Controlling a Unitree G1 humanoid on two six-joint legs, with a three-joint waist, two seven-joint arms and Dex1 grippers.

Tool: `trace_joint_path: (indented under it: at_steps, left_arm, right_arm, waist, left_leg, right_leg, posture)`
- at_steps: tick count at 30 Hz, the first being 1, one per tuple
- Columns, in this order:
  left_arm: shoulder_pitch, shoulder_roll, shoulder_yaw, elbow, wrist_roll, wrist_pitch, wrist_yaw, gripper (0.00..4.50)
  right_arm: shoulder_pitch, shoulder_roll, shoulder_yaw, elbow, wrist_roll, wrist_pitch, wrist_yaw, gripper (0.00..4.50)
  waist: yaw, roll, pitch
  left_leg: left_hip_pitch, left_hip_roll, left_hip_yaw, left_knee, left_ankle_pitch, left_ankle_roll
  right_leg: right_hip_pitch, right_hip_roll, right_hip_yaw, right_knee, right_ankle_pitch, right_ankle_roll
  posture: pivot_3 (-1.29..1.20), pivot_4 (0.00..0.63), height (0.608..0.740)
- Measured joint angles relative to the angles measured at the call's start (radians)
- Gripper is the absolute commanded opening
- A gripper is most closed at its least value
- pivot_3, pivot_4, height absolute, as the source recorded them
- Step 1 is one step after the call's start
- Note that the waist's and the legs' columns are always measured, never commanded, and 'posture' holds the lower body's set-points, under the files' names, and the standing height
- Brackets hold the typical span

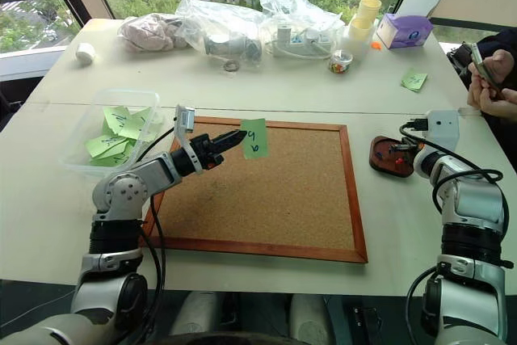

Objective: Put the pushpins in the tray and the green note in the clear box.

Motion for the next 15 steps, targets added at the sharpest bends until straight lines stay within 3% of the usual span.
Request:
trace_joint_path:
  at_steps: [15]
  left_arm:
    - [0.022, 0.006, 0.000, -0.016, -0.002, 0.000, 0.020, 0.04]
  right_arm:
    - [0.008, 0.003, -0.002, -0.079, 0.065, 0.064, 0.008, 0.00]
  waist:
    - [-0.001, 0.000, 0.000]
  left_leg:
    - [0.002, 0.000, 0.000, 0.000, 0.000, 0.000]
  right_leg:
    - [0.002, 0.000, 0.000, 0.001, 0.000, 0.000]
  posture:
    - [0.00, 0.150, 0.740]
